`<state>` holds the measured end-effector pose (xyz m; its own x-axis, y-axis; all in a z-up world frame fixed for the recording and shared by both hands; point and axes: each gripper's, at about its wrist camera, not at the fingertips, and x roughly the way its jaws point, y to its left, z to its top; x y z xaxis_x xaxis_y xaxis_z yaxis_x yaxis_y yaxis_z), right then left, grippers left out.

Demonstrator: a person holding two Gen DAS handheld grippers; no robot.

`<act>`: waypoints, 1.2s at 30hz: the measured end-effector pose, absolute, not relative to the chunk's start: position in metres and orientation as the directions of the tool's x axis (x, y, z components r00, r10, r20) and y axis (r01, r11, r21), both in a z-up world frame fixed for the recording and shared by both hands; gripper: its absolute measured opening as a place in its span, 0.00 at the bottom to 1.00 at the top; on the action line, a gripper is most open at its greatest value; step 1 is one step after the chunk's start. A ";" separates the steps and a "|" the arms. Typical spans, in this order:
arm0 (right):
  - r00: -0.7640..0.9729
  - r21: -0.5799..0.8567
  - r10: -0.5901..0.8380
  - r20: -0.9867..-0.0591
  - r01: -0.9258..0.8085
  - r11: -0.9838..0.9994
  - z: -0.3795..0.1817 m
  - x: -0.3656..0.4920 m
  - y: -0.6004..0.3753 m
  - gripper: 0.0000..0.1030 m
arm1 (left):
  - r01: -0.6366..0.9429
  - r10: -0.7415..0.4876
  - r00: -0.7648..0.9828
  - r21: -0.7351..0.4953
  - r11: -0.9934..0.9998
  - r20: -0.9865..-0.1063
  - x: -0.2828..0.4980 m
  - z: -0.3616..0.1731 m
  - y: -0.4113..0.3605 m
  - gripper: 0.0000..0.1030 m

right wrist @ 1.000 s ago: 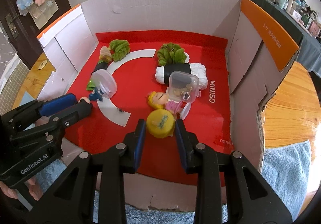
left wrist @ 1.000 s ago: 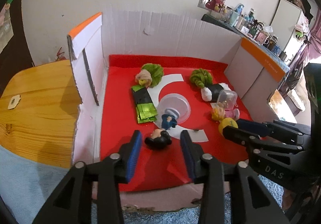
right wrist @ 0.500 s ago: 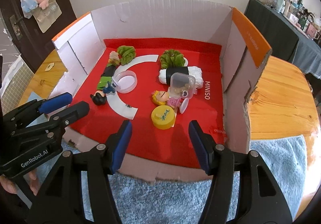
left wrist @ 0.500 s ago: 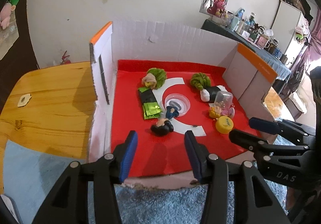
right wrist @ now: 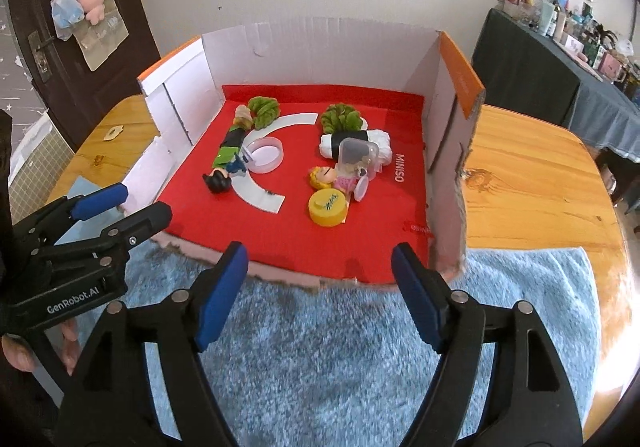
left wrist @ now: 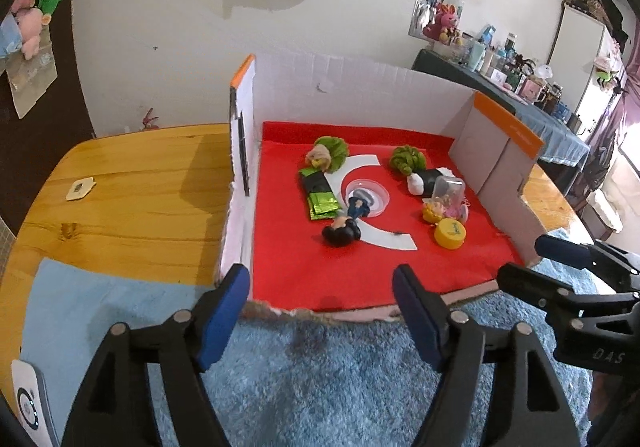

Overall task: Organize objects
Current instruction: 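Withdraw both tools out of the box back over the towel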

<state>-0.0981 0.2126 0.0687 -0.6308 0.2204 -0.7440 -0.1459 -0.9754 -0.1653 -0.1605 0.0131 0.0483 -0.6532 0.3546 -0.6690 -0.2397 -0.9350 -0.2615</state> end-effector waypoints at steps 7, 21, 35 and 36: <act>-0.650 -0.181 0.238 -0.722 -0.154 -0.971 0.071 -0.072 0.202 0.78 | -0.242 0.356 -0.675 -0.261 -0.934 -0.647 -0.134 0.053 0.008 0.84; -0.653 -0.141 0.222 -0.724 -0.174 -0.975 0.054 -0.022 0.192 0.80 | -0.219 0.342 -0.682 -0.266 -0.939 -0.646 -0.086 0.038 -0.002 1.00; -0.641 -0.137 0.257 -0.723 -0.232 -0.963 0.029 0.004 0.194 0.80 | -0.133 0.209 -0.683 -0.163 -0.978 -0.699 -0.062 0.013 0.001 1.00; -0.641 -0.145 0.266 -0.720 -0.236 -0.961 0.028 0.005 0.194 0.80 | -0.140 0.216 -0.684 -0.166 -0.976 -0.696 -0.061 0.013 0.001 1.00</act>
